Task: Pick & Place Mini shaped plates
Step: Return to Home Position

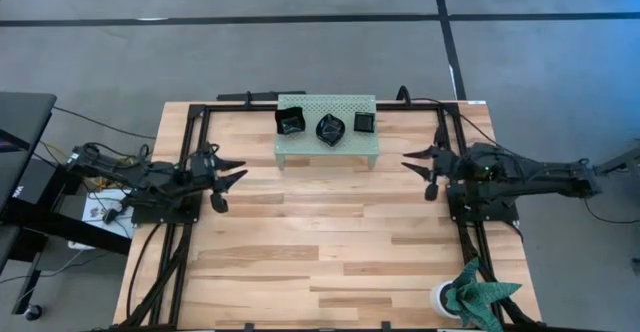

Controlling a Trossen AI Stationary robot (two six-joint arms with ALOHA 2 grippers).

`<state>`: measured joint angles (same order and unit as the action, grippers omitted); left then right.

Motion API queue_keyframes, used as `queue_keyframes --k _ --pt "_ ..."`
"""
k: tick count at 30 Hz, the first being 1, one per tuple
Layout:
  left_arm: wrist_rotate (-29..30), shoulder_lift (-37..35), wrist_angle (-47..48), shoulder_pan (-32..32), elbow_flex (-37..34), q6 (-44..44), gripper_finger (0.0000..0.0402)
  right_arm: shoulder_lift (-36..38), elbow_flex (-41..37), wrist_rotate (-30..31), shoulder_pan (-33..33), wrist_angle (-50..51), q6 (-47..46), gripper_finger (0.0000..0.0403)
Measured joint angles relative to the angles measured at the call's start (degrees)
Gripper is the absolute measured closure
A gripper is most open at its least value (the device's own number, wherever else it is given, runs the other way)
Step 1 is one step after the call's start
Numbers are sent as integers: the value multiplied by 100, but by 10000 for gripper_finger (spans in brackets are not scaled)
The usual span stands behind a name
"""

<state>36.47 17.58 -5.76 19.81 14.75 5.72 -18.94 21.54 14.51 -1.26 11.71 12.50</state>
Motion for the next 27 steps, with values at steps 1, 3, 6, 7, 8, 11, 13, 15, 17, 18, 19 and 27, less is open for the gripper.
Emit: queue_keyframes --k 1,3,6,7,8,11,13,15,17,18,19,27 --pt "0 -168 -39 0 -100 -2 294 205 -99 -26 0 13 0 310" --pt "-2 -502 -44 0 -293 0 294 597 -294 -96 0 -155 -51 310" --pt "-3 -976 -61 0 -584 15 294 1169 -499 -117 0 -206 -315 310" --pt "-36 -1125 -85 0 -685 29 294 1340 -568 -118 0 -215 -463 310" --pt "-94 -1258 -129 -2 -793 33 294 1512 -665 -123 0 -208 -582 310" --pt "-320 -1617 -285 0 -1142 124 294 1888 -999 -268 0 -221 -773 310" --pt "-358 -1755 -492 -2 -1314 221 294 1878 -1185 -311 15 -236 -796 310" --pt "-371 -1754 -793 1 -1426 281 294 1822 -1341 -305 24 -356 -807 310" --pt "-430 -1754 -845 2 -1442 339 294 1821 -1590 -442 30 -545 -854 310" --pt "-496 -1751 -848 2 -1441 344 294 1882 -1710 -482 44 -536 -864 310" --pt "-577 -1751 -850 2 -1441 345 294 1882 -1807 -538 52 -591 -921 310" --pt "-796 -1460 -859 2 -1441 302 294 1733 -2030 -674 48 -1166 -997 310"
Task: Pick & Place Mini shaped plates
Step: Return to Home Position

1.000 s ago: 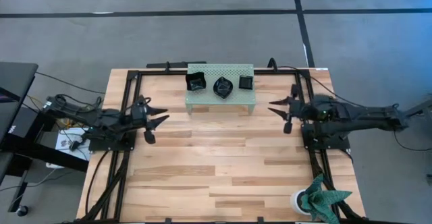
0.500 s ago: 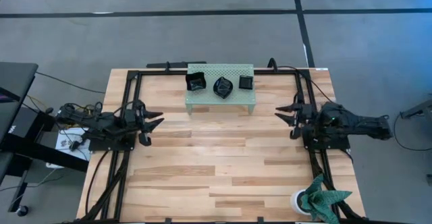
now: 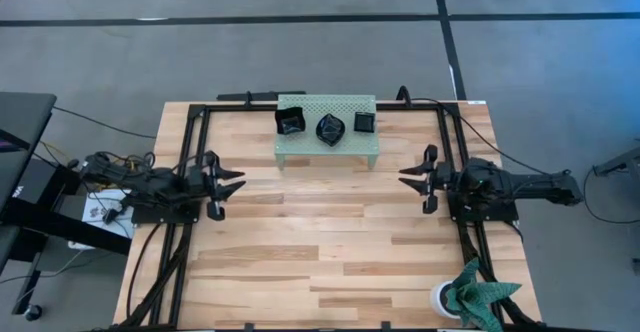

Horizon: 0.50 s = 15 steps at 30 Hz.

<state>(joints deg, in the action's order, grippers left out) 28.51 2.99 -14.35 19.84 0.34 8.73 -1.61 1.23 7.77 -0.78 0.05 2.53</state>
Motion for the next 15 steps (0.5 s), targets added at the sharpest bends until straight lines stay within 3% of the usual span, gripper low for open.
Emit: queue_keyframes --k 15 --pt "9 842 -9 0 0 0 294 -31 0 4 0 10 -154 310"
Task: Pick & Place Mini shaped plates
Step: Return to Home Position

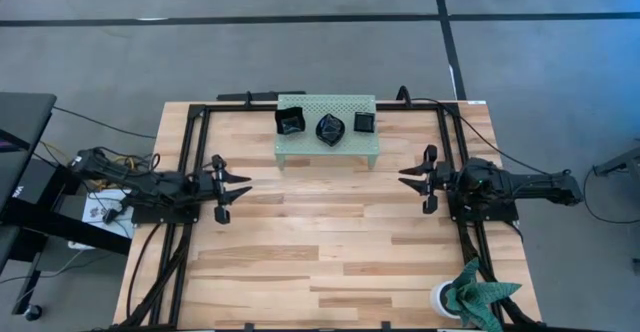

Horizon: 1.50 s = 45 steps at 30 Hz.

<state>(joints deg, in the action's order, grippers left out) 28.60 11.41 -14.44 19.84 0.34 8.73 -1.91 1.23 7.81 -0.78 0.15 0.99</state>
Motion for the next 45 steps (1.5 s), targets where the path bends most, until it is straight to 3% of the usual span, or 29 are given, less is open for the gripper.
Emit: queue_keyframes --k 14,25,32,35,38,41,45 --pt "2 552 -14 0 0 -2 294 0 0 7 0 4 0 310" --pt "3 597 -22 0 0 -2 294 0 0 13 -2 6 0 310" --pt "4 -21 -23 -129 0 -28 294 0 0 13 -2 7 0 310" --pt "4 -482 -11 -171 0 -666 294 0 0 13 -2 7 0 310" --pt "-34 -975 577 -230 4 -768 294 0 0 11 -2 8 0 310" --pt "-477 -1136 918 -332 3 -903 294 0 0 13 -2 8 0 310" --pt "-1680 -1140 1132 -492 2 -905 294 4 0 10 -1 8 0 310"
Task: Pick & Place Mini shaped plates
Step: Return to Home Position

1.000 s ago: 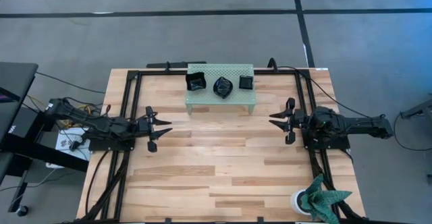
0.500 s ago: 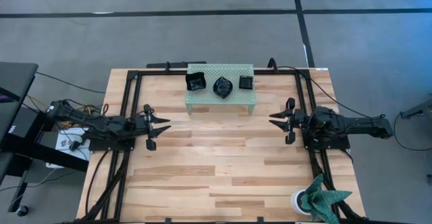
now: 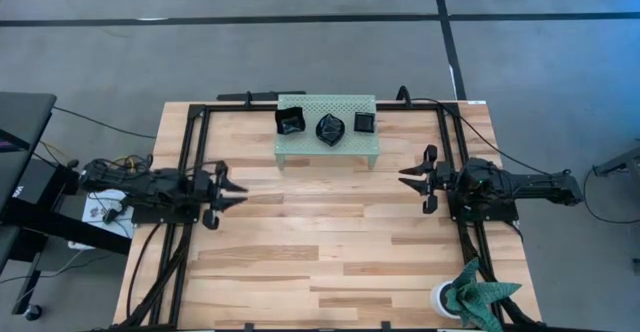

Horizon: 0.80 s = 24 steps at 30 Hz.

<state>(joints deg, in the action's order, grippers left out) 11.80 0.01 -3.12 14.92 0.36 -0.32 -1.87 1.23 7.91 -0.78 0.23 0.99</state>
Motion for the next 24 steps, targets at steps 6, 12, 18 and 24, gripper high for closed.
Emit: queue_keyframes --k 6,12,18,24 --pt "-813 0 156 -259 2 -9 294 0 -2 -14 -1 0 0 310" --pt "-1293 0 219 -281 2 175 293 0 0 -16 -1 2 0 310" --pt "-1288 0 219 -282 2 -117 293 0 -2 -16 -1 2 0 310" --pt "-1290 0 199 -282 0 -148 293 0 -2 -18 -1 2 0 310"
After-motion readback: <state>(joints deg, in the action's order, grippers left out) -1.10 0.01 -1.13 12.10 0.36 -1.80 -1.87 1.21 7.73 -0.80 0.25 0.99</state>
